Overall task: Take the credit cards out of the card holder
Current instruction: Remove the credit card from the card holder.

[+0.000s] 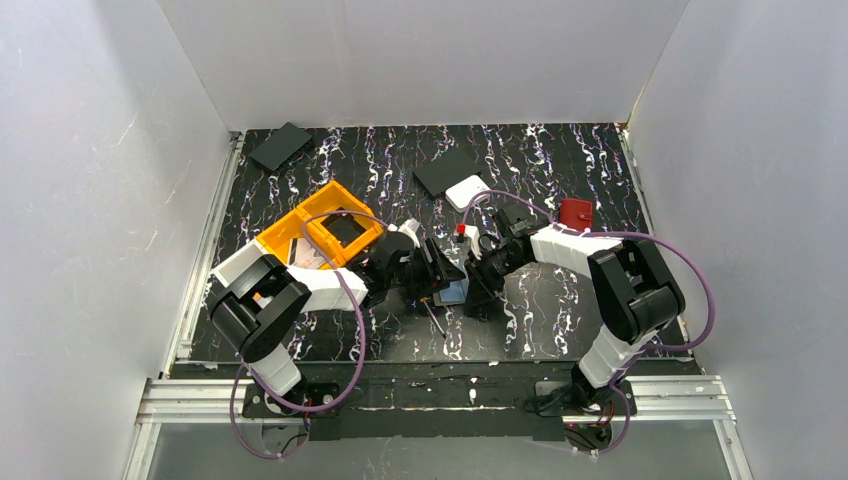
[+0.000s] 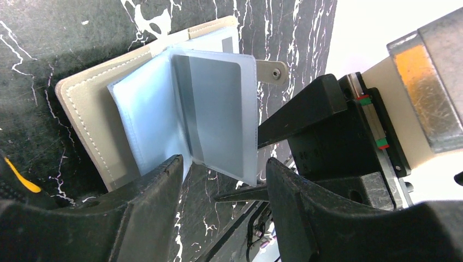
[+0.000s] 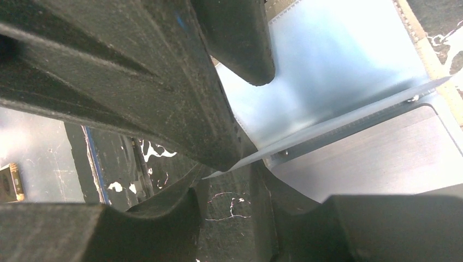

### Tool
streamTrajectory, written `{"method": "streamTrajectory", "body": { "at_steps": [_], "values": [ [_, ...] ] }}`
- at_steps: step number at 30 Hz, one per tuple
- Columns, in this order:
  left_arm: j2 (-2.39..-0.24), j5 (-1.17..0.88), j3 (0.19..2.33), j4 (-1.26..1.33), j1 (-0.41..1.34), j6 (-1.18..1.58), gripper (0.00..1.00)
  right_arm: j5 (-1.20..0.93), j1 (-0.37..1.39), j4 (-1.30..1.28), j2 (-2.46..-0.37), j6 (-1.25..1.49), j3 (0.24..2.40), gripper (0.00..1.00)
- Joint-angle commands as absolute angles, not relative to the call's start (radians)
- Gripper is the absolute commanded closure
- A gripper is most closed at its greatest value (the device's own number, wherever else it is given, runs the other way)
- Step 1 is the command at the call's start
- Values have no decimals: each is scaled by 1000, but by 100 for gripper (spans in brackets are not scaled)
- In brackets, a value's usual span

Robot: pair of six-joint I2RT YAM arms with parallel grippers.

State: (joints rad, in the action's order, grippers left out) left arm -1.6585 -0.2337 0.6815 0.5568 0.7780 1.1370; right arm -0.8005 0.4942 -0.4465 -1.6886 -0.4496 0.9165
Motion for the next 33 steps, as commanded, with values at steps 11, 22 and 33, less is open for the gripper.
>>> {"method": "streamTrajectory", "body": {
  "at_steps": [11,22,33],
  "values": [
    [-1670,-261,707,580,772,1127,45,-856,515,-468,-1679,-500,954,56],
    [-1683,-252,650,580,743,1138,80,-883,466,-567,-1641,-563,1002,54],
    [-1640,-352,633,654,729,930,100,-959,336,-413,-1632,-321,954,54]
  ]
}}
